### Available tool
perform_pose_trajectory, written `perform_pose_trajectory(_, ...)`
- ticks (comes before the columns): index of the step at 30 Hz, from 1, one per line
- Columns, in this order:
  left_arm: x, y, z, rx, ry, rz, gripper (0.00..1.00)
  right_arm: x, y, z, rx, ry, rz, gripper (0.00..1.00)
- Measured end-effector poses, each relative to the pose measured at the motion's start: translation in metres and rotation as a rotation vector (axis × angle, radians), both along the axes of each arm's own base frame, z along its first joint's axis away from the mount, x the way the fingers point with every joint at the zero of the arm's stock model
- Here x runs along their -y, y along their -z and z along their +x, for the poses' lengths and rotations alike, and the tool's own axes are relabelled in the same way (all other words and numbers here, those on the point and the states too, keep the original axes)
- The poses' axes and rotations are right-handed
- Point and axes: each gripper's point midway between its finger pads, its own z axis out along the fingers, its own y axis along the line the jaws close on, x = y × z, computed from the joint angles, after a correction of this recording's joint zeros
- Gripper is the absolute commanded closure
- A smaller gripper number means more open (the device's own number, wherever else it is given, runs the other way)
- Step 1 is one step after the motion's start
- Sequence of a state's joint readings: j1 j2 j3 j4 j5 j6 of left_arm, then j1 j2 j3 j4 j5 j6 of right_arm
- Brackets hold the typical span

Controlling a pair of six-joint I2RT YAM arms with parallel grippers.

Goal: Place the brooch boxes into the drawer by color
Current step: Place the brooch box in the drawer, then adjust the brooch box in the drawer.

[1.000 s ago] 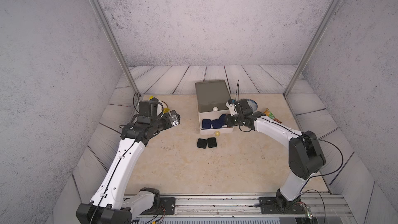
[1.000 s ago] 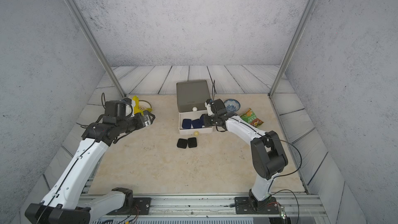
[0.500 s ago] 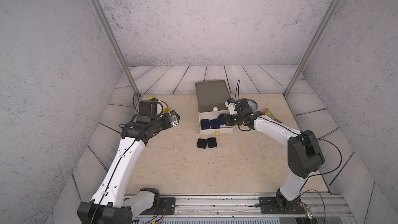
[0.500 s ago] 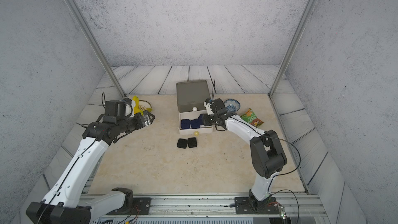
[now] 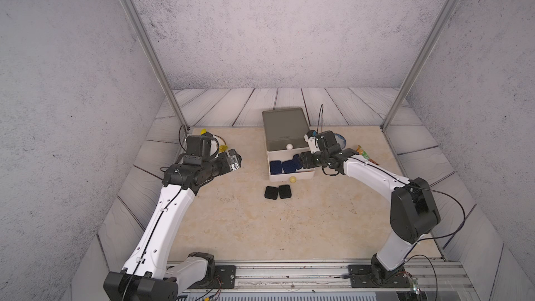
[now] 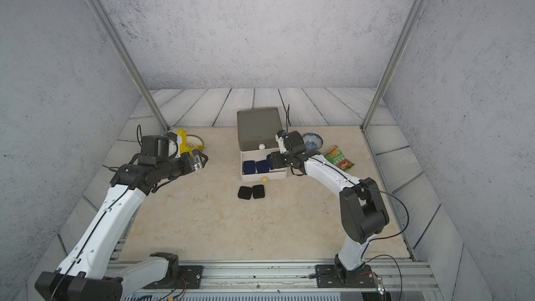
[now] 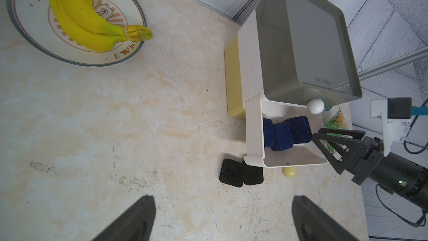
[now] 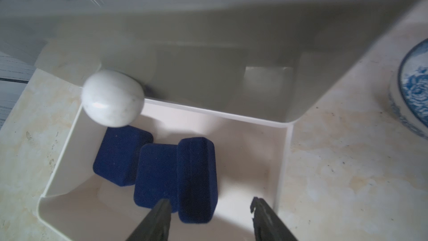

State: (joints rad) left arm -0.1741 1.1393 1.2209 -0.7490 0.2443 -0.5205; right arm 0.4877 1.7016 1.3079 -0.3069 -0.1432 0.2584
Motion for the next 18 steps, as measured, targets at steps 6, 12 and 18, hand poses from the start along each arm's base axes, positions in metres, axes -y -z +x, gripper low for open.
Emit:
perform_pose_trajectory(6,0.000,-0.001,-0.001,0.006,0.001,-0.004,0.02,0.005,-0.039,-0.007,0.083,-0.004,0.030,0.81)
perform_pose_trajectory(12,0.001,-0.002,-0.002,0.010,0.003,-0.009,0.02,-0.004,-0.043,-0.013,0.078,-0.025,0.078,1.00)
perform_pose_trajectory(18,0.000,-0.006,-0.005,0.024,0.003,-0.011,0.02,-0.019,-0.023,-0.013,0.027,-0.045,0.092,1.00)
